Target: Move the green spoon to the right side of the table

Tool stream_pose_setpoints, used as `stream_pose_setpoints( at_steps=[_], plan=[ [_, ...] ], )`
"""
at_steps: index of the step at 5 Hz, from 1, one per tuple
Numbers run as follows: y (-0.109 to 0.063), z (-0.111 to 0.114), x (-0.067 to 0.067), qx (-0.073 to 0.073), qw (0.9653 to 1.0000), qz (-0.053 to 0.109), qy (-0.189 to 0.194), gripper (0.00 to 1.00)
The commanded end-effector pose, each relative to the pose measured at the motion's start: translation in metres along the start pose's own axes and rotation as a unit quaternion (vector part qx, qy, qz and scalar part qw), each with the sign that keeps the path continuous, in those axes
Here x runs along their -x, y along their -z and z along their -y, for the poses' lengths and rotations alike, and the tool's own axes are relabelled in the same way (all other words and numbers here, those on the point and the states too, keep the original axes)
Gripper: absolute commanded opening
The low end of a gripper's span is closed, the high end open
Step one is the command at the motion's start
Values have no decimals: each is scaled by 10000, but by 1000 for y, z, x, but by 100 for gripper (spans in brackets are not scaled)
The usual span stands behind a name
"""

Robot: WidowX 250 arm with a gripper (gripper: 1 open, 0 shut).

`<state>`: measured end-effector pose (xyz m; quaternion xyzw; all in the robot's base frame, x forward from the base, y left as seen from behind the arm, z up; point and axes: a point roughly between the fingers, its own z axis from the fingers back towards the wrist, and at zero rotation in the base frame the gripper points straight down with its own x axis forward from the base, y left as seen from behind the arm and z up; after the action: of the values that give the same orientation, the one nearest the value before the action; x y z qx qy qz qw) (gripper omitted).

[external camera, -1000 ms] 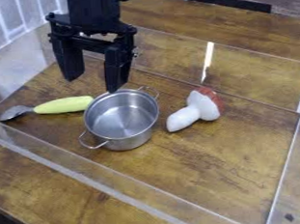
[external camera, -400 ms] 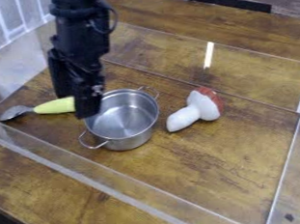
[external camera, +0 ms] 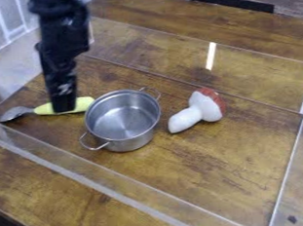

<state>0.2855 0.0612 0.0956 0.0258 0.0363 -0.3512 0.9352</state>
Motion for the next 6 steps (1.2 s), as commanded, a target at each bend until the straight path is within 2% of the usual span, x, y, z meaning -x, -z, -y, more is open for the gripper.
stream_pose_setpoints(
  at_steps=[1,2,3,4,5,6],
  plan=[
    [2,-15,14,-467,9982,266,270,100],
    [19,-30,12,-663,9931,430,865,100],
    [34,-43,10,-759,9854,557,1418,100],
    [54,-46,7,-845,9824,634,1539,100],
    [58,-43,2,-926,9826,725,1437,100],
    [60,-42,3,-946,9832,794,1348,100]
  ],
)
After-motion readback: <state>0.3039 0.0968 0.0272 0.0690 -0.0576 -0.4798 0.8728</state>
